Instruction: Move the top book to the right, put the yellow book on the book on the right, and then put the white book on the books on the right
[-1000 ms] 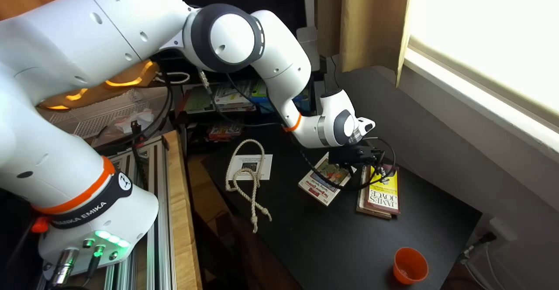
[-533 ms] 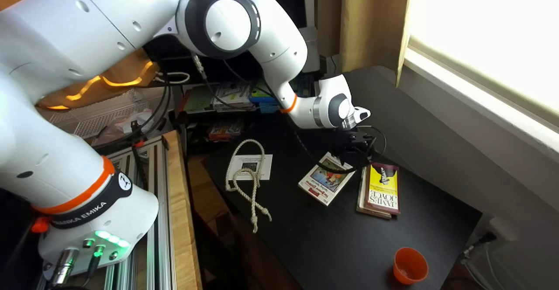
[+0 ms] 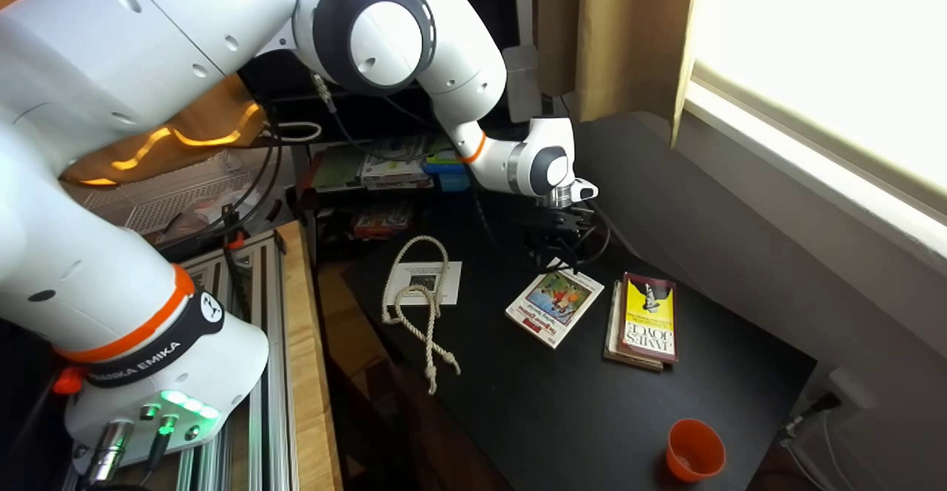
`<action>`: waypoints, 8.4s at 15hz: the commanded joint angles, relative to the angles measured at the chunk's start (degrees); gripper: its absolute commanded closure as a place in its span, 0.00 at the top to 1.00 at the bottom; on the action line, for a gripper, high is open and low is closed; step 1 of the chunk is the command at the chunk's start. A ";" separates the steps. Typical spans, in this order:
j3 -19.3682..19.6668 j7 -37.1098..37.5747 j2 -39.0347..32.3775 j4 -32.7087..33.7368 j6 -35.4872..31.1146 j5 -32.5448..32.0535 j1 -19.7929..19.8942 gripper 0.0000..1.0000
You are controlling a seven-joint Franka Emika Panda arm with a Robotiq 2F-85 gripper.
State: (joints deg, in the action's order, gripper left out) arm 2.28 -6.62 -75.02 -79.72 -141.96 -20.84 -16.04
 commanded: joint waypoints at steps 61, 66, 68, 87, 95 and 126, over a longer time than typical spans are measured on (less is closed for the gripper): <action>4.89 4.77 3.95 -4.58 0.50 0.20 -1.58 1.00; 6.81 6.09 4.66 -5.82 0.37 -2.64 -3.42 1.00; 7.59 7.02 5.29 -6.65 0.21 -3.74 -4.20 1.00; 10.19 15.48 5.99 -9.67 -0.52 -7.13 -7.43 1.00; 9.88 18.13 0.43 -3.36 -3.63 -6.85 -8.43 1.00; 9.21 15.09 3.03 -3.21 -2.69 -6.32 -6.94 0.00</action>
State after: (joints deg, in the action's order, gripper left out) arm 12.57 9.72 -78.26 -75.56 -146.09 -27.66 -23.32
